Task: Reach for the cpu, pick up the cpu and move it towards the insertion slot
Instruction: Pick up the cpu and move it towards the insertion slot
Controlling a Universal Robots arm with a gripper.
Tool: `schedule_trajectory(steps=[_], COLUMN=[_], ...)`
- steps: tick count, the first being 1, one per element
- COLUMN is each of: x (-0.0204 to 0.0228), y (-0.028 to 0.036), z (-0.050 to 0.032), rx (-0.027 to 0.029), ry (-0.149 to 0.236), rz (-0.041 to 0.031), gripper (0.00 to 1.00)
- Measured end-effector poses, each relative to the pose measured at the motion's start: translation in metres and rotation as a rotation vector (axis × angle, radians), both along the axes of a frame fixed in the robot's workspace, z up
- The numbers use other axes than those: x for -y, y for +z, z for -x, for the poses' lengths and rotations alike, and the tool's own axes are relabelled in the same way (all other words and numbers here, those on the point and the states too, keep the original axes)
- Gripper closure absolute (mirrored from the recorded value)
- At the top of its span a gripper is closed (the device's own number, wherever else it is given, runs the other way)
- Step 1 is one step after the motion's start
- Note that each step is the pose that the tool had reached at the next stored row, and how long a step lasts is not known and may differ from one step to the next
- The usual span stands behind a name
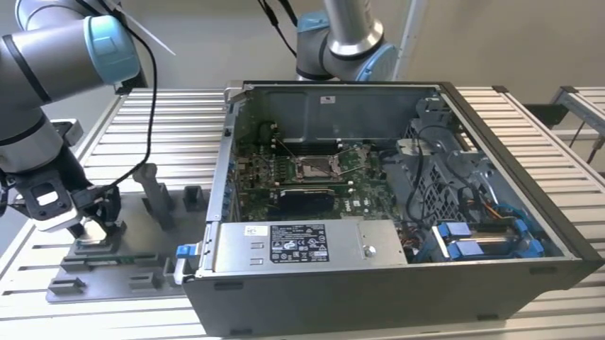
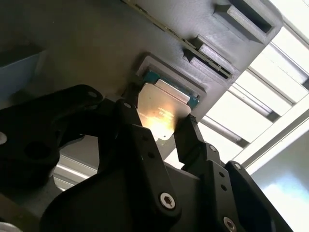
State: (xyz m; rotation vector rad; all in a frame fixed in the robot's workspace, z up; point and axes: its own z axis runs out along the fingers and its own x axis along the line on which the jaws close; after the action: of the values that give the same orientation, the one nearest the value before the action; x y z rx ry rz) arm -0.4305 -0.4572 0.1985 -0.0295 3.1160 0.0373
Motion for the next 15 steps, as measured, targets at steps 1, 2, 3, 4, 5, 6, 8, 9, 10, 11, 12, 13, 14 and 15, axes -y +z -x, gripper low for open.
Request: schedule_trajectory(steps=[1,2,3,4,5,6,8,9,10,11,12,13,14,15], x=[0.0,0.0,0.0,0.0,0.0,0.0,0.0,0.0,0.0,0.0,0.0,0.0,0.0,0.0], y=[0.0026,0.0057,0.0083,0.0109,0.0134,0.016,0.0229,0.0256,0.028,0.0303,0.032,0.0329,0.0331,0.033], z=[0.0,0.0,0.0,0.0,0.0,0.0,0.0,0.0,0.0,0.0,0.0,0.0,0.0,0.0], rx=[0.0,-0.0001,0.0,-0.0001,0.0,0.0,-0.0001,-0.0002,0.0,0.0,0.0,0.0001,0.0001,0.0002], ry=[0.0,0.0,0.0,0.0,0.0,0.0,0.0,0.0,0.0,0.0,0.0,0.0,0.0,0.0], rz=[0.0,0.0001,0.0001,0.0001,0.0001,0.0001,0.0002,0.0003,0.0002,0.0002,0.0002,0.0001,0.0001,0.0], gripper=[1.0,1.0,1.0,1.0,1.0,1.0,1.0,1.0,1.0,1.0,1.0,1.0,1.0,1.0])
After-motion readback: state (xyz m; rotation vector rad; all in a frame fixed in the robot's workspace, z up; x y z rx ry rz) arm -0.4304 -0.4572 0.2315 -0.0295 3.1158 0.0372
